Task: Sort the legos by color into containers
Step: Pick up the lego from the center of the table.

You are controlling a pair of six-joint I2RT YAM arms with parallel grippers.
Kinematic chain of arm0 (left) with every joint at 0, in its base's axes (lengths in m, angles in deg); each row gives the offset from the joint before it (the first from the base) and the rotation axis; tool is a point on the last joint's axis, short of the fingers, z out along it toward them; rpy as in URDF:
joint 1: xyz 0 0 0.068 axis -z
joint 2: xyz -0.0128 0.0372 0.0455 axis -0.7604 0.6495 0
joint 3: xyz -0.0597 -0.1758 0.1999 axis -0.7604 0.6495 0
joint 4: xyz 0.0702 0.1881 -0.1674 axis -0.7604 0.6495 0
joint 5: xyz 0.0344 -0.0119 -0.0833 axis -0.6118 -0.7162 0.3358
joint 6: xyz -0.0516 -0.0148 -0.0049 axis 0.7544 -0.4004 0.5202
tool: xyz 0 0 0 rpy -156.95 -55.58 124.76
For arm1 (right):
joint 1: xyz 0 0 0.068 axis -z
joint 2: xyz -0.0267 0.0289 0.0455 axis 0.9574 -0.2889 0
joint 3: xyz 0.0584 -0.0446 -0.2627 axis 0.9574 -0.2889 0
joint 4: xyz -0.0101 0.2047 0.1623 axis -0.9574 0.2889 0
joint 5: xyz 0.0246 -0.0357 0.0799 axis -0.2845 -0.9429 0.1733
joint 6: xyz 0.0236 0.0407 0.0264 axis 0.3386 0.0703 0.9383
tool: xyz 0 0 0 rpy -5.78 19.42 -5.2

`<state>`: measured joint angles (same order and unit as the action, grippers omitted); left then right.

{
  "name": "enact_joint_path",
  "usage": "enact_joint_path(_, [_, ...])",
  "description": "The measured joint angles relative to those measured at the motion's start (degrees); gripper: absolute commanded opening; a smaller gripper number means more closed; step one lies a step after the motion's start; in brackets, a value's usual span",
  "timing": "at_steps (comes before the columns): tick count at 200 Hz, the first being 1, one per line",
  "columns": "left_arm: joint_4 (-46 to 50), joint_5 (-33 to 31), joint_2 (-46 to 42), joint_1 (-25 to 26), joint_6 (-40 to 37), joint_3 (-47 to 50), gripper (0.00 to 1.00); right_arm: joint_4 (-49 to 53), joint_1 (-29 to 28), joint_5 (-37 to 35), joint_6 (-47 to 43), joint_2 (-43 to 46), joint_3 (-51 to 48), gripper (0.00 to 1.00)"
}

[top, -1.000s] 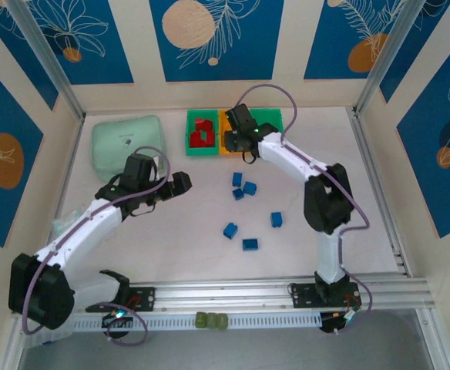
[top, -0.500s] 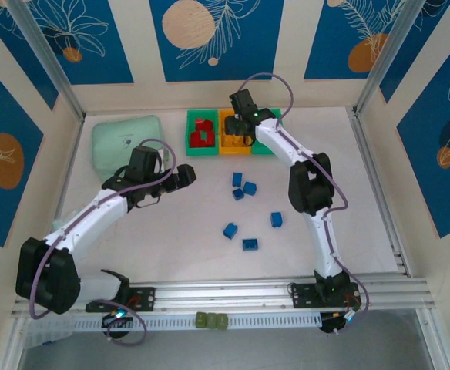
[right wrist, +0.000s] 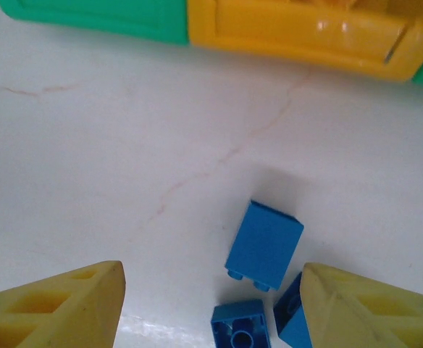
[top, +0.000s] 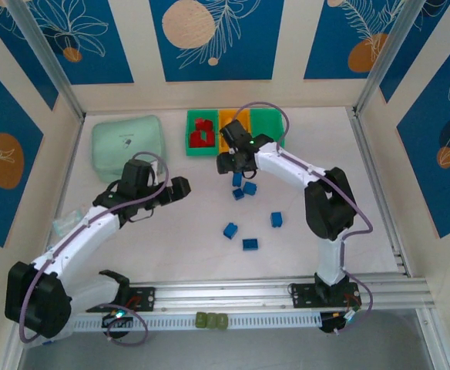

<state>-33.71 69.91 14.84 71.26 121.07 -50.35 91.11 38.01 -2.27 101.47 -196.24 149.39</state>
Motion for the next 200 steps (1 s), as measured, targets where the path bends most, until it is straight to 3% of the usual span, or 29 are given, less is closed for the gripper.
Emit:
enact_joint_path(58, [0.02,-0.17,-0.46,0.00,1.01,2.58,0.99,2.40,0.07,-2.34,3.17,-8.72,2.58,0.66])
enact_joint_path(144, [0.00,-0.46,-1.05,0.00,1.01,2.99,0.99,2.56,0.07,-4.09,2.64,-12.24,5.77,0.34])
enact_joint_path(200, [0.02,-0.39,-0.92,0.02,1.03,2.91,0.99,2.27,0.13,-3.87,1.81,-9.49,5.25,0.30])
